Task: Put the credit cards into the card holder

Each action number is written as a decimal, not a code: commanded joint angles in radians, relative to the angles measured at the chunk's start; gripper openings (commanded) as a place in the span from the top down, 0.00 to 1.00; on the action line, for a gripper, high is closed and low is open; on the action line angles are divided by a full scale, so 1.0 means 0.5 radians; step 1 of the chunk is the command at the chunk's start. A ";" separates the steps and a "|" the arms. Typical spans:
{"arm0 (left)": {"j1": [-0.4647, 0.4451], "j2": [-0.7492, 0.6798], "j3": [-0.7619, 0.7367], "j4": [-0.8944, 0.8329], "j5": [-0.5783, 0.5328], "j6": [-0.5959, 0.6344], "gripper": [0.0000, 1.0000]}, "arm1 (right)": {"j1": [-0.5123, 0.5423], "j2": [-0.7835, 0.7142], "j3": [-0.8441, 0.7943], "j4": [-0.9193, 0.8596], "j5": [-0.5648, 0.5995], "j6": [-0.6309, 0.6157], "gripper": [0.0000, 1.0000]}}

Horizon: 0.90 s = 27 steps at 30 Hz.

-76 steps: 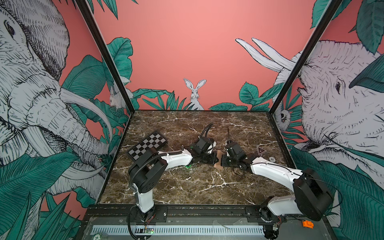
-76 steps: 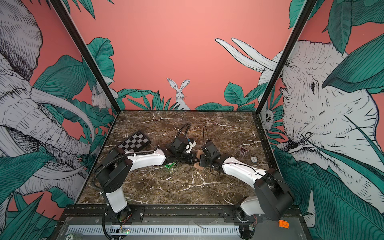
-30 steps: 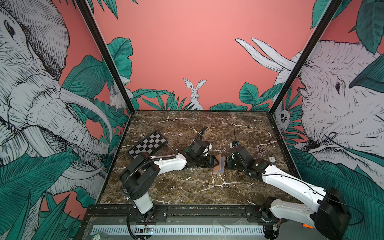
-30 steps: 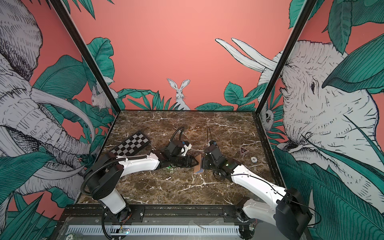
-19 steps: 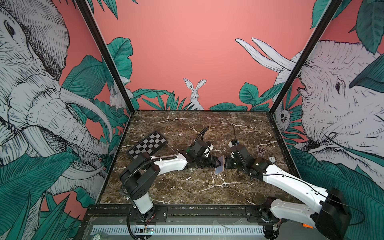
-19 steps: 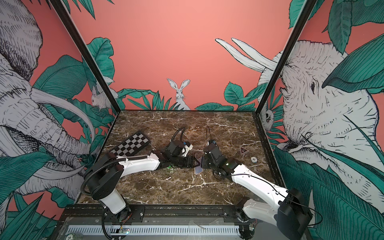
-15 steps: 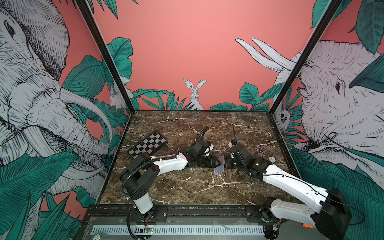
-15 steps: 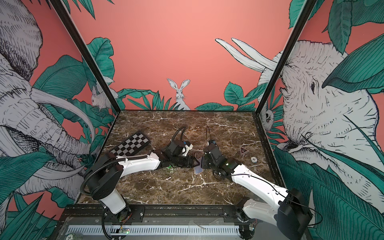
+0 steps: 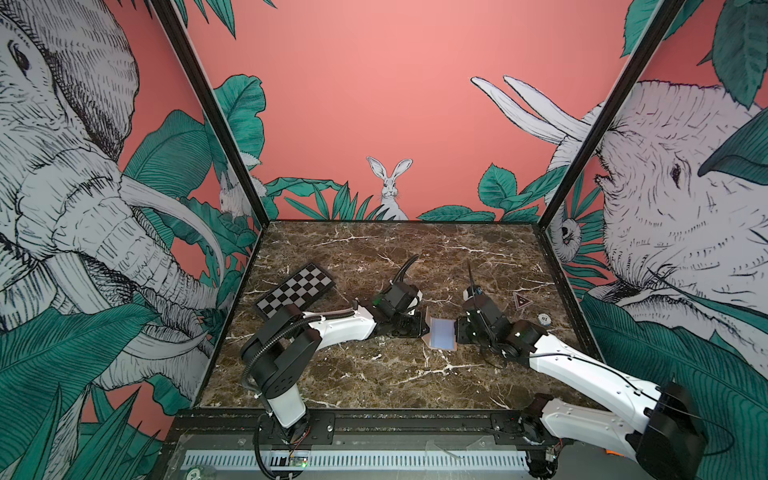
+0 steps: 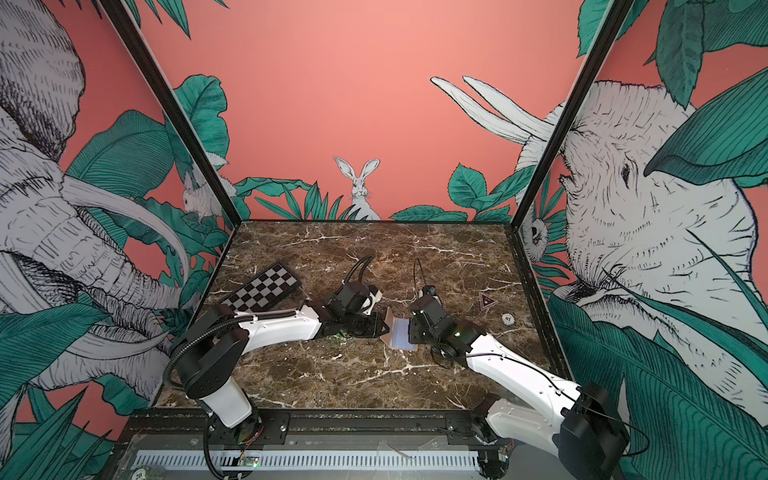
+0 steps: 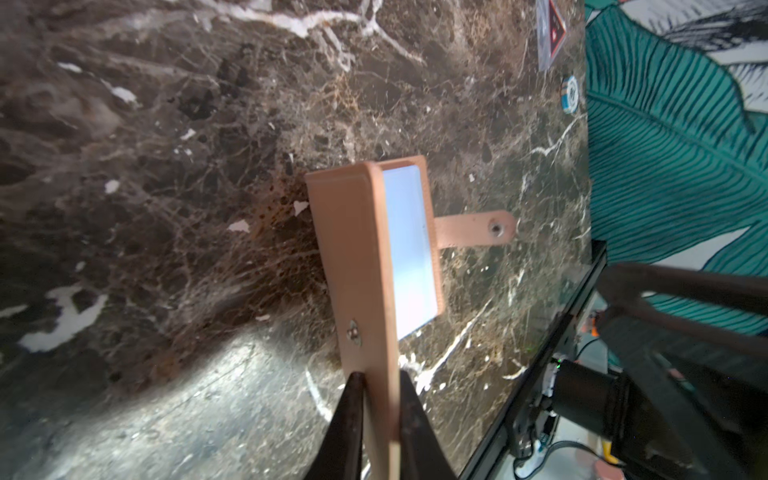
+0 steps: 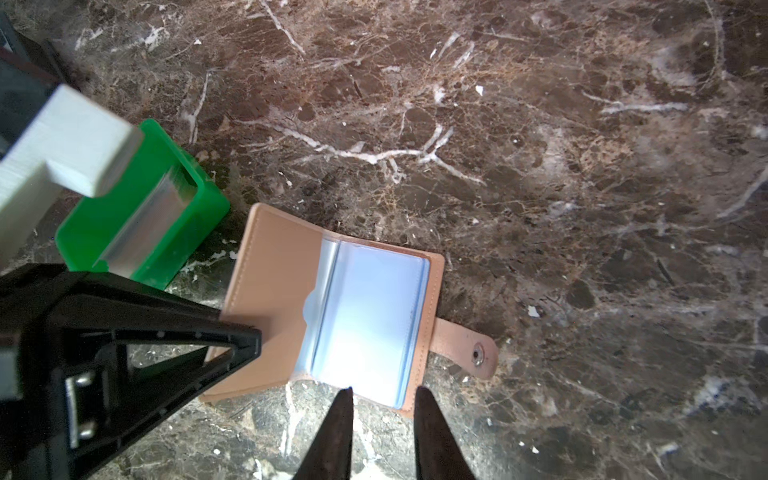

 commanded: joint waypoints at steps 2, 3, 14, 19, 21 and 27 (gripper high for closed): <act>-0.014 -0.091 -0.140 0.181 0.026 -0.089 0.92 | 0.012 -0.101 -0.033 0.051 -0.048 0.012 0.70; -0.020 -0.096 -0.168 0.231 0.033 -0.122 0.93 | 0.012 -0.104 -0.031 0.069 -0.079 0.010 0.69; -0.120 -0.159 -0.299 0.359 -0.083 -0.279 0.92 | 0.011 0.205 -0.022 0.395 -0.383 0.035 0.67; -0.119 -0.194 -0.292 0.273 -0.105 -0.234 0.81 | 0.016 0.393 0.017 0.515 -0.445 0.042 0.68; -0.119 -0.221 -0.274 0.217 -0.117 -0.204 0.77 | 0.015 0.451 0.034 0.544 -0.450 0.037 0.68; -0.116 -0.302 -0.209 0.038 -0.132 -0.110 0.61 | 0.017 0.613 0.083 0.617 -0.491 0.018 0.67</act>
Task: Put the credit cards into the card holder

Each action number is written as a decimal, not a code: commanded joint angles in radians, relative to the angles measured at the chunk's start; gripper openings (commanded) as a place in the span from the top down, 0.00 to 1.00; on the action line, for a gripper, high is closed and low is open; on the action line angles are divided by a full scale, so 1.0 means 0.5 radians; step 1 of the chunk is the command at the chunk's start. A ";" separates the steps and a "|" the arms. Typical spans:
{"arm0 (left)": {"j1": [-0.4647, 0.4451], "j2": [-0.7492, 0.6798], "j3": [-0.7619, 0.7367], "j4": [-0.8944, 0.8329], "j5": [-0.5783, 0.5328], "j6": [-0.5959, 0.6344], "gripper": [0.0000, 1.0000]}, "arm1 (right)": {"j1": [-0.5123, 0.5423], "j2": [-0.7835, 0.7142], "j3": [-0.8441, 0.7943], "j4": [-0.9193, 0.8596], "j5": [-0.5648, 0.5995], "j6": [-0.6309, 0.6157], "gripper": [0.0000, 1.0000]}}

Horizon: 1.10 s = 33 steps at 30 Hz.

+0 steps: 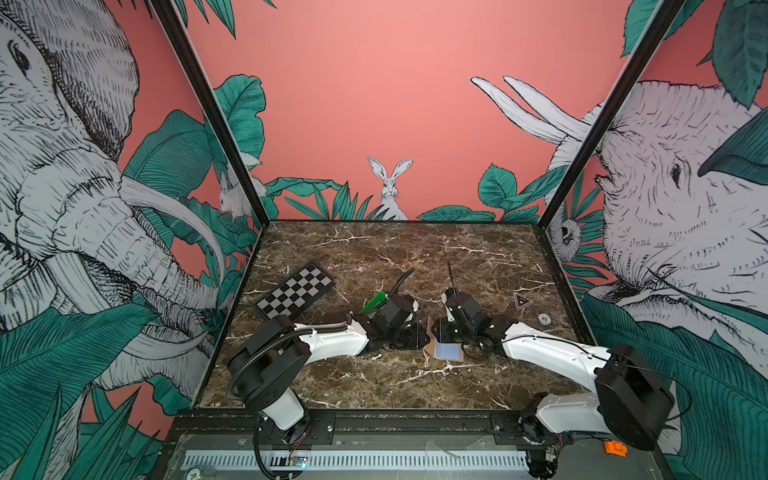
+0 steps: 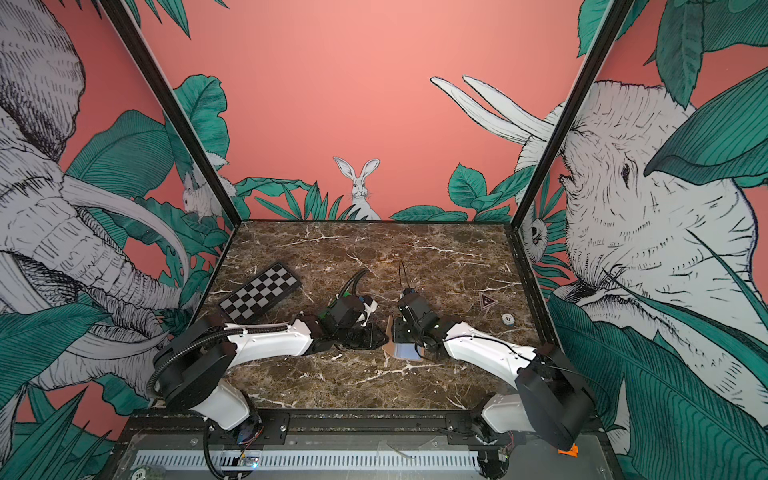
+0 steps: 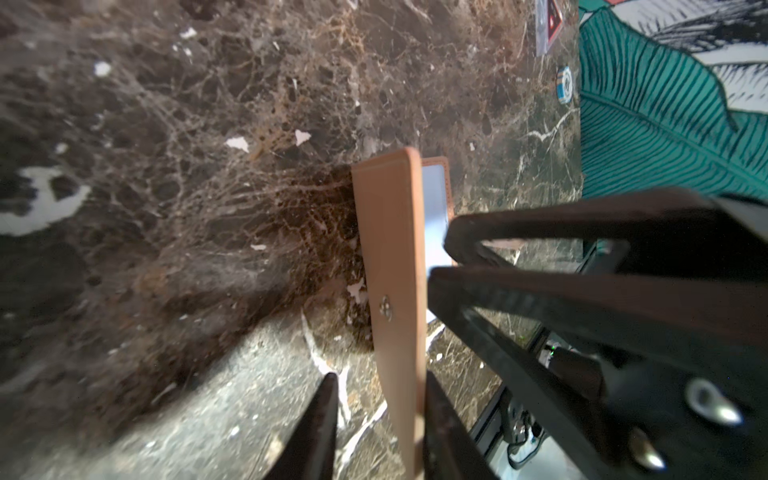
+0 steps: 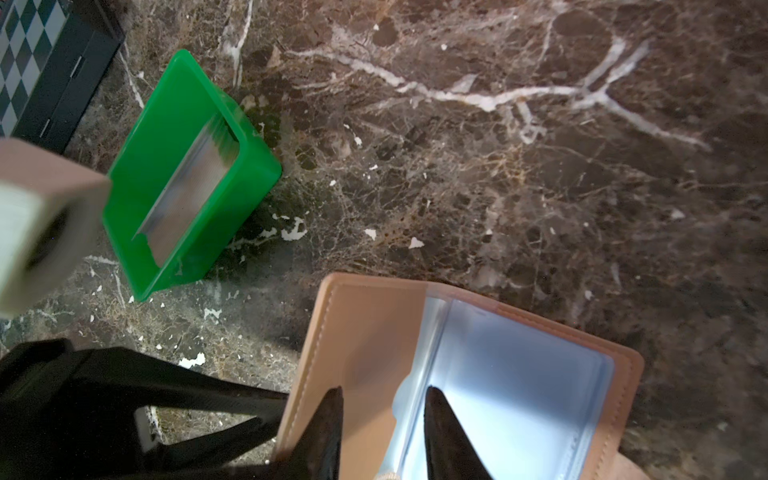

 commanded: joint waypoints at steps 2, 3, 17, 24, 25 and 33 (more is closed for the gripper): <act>0.005 -0.120 0.053 -0.128 -0.011 0.061 0.59 | 0.012 0.092 0.064 0.138 -0.066 -0.004 0.67; 0.008 -0.134 0.055 -0.145 -0.011 0.065 0.60 | 0.011 0.114 0.066 0.152 -0.080 -0.001 0.67; 0.048 -0.199 0.122 -0.304 -0.024 0.221 0.78 | 0.032 0.336 0.066 0.262 -0.161 0.028 0.79; 0.048 -0.014 0.133 -0.137 0.018 0.205 0.80 | 0.033 0.315 0.037 0.240 -0.124 0.051 0.84; 0.048 0.010 0.133 -0.128 0.018 0.209 0.80 | 0.033 0.299 0.028 0.236 -0.118 0.052 0.84; 0.047 0.121 0.103 -0.039 0.006 0.223 0.80 | 0.025 0.138 0.012 0.069 0.052 0.034 0.87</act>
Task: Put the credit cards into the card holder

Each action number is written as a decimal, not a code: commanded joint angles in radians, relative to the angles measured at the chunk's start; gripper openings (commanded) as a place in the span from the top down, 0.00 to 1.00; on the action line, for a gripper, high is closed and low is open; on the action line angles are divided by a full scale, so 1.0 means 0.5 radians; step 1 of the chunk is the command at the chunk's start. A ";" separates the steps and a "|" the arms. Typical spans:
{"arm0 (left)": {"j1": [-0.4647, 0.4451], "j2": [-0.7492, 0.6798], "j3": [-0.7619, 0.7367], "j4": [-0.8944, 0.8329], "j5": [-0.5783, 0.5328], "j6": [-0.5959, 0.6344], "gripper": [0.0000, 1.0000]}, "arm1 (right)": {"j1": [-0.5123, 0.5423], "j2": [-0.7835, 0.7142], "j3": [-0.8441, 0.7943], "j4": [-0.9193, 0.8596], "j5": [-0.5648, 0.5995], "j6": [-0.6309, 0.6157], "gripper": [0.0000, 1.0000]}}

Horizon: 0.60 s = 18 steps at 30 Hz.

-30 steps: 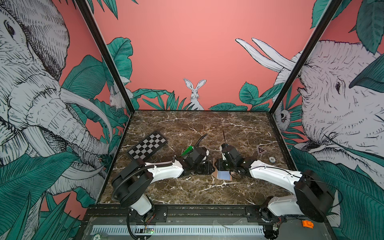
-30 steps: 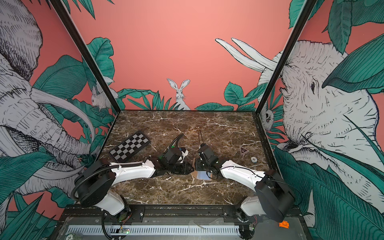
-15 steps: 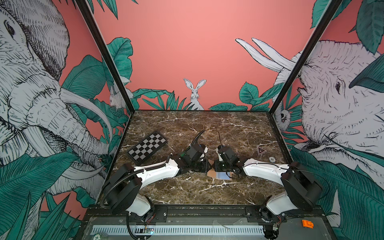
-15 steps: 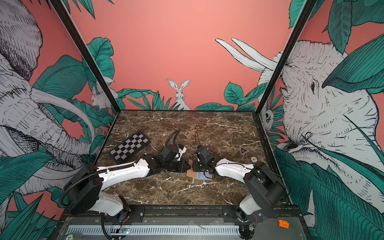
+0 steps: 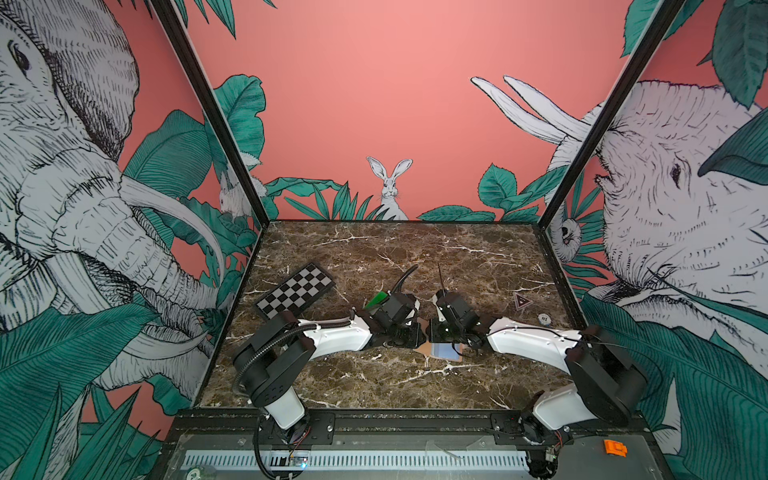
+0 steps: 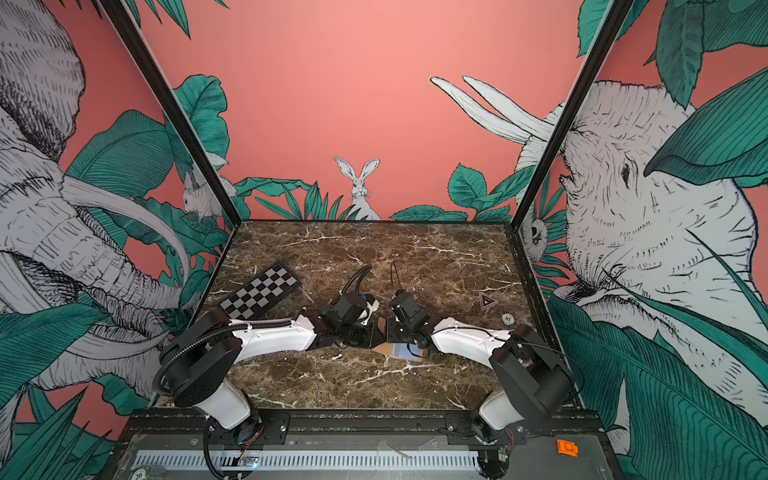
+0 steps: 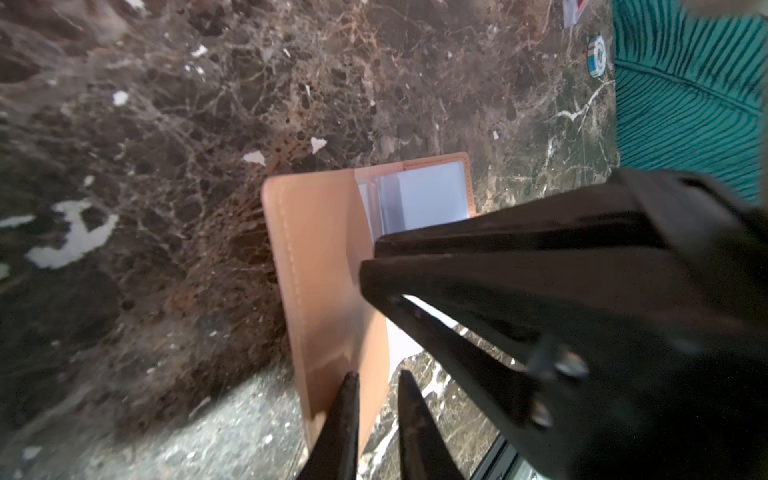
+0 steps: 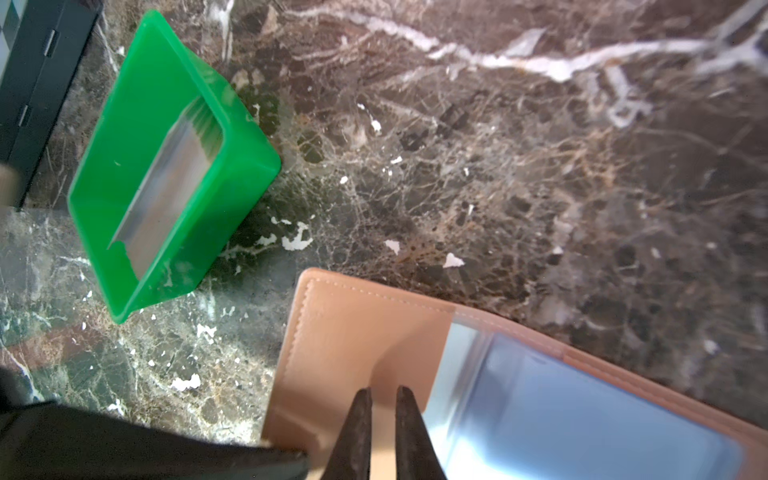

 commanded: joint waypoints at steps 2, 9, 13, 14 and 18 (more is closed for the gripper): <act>0.009 0.023 0.000 0.103 0.011 0.020 0.79 | -0.005 -0.139 -0.024 -0.162 0.173 -0.012 0.88; 0.009 0.085 0.008 0.160 0.048 0.053 0.78 | -0.017 -0.207 -0.124 -0.233 0.193 0.014 0.88; 0.009 0.109 0.009 0.165 0.049 0.062 0.76 | -0.020 -0.188 -0.195 -0.227 0.198 0.034 0.89; 0.009 0.109 0.002 0.166 0.049 0.060 0.76 | -0.018 -0.179 -0.207 -0.227 0.199 0.039 0.89; 0.009 0.123 -0.074 0.220 0.041 0.024 0.76 | -0.018 -0.162 -0.267 -0.200 0.205 0.064 0.90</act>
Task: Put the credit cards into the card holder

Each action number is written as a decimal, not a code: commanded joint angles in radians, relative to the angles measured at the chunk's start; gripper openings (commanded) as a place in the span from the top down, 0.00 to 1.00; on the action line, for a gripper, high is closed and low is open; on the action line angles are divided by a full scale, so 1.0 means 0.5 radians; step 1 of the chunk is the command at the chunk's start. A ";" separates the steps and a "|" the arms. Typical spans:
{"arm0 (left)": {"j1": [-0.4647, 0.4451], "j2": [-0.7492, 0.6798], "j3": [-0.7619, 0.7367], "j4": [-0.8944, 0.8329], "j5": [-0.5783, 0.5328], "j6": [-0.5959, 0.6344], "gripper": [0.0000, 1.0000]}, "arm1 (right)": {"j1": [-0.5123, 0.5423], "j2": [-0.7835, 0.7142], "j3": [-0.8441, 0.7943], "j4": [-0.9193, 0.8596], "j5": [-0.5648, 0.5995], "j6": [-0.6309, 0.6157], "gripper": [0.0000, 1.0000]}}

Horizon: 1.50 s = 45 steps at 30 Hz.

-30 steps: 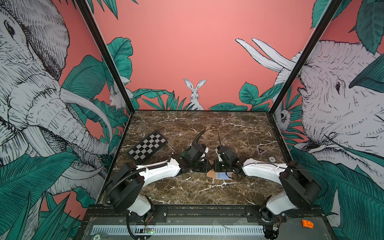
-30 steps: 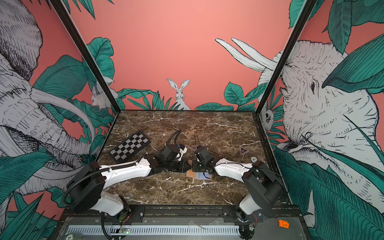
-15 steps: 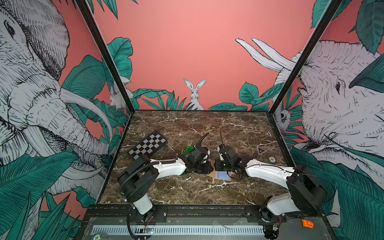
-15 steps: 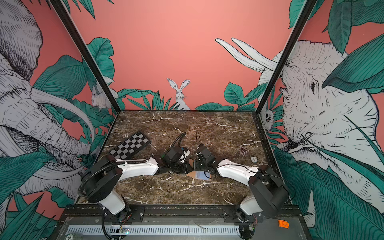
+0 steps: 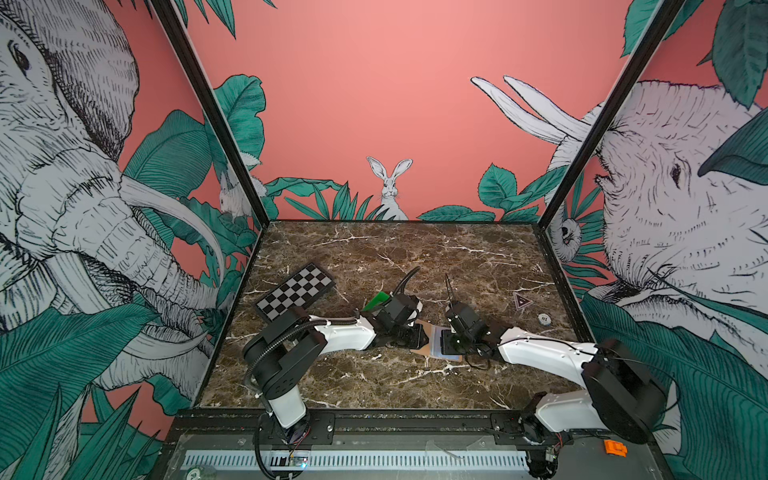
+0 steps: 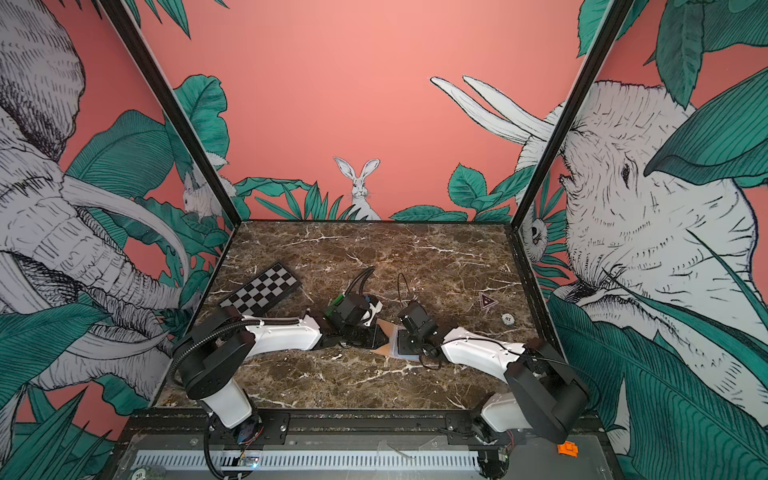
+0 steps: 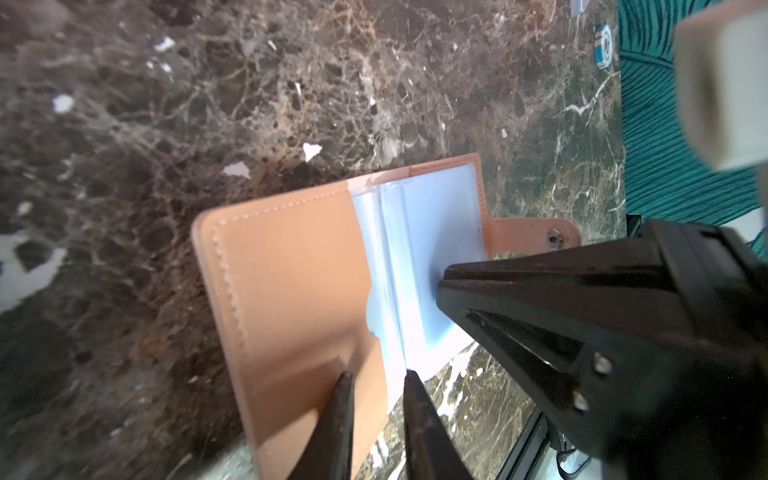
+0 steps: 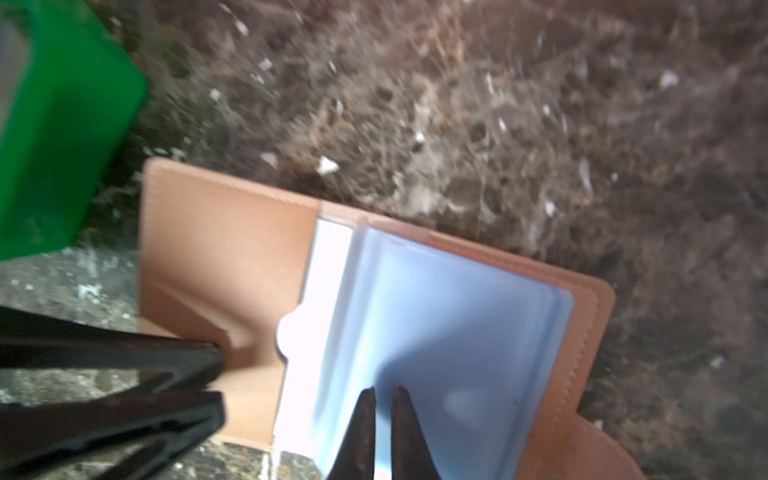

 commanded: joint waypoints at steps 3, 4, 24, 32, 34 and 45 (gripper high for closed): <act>0.003 0.010 -0.134 0.141 0.010 -0.054 0.76 | -0.010 0.038 -0.048 0.026 0.061 0.050 0.90; -0.005 0.009 -0.152 0.152 0.005 -0.063 0.76 | -0.009 0.048 -0.050 0.026 0.067 0.054 0.90; -0.071 -0.150 -0.196 0.230 -0.034 -0.054 0.75 | -0.020 -0.291 -0.125 0.159 0.177 -0.009 0.92; -0.071 -0.117 -0.184 0.281 -0.009 -0.116 0.74 | -0.021 -0.414 -0.213 0.228 0.221 0.020 0.91; -0.071 -0.114 -0.169 0.269 -0.015 -0.123 0.74 | -0.020 -0.432 -0.246 0.267 0.222 0.023 0.91; -0.053 -0.007 0.092 0.024 -0.035 0.026 0.72 | -0.022 -0.304 -0.288 0.294 0.112 0.044 0.90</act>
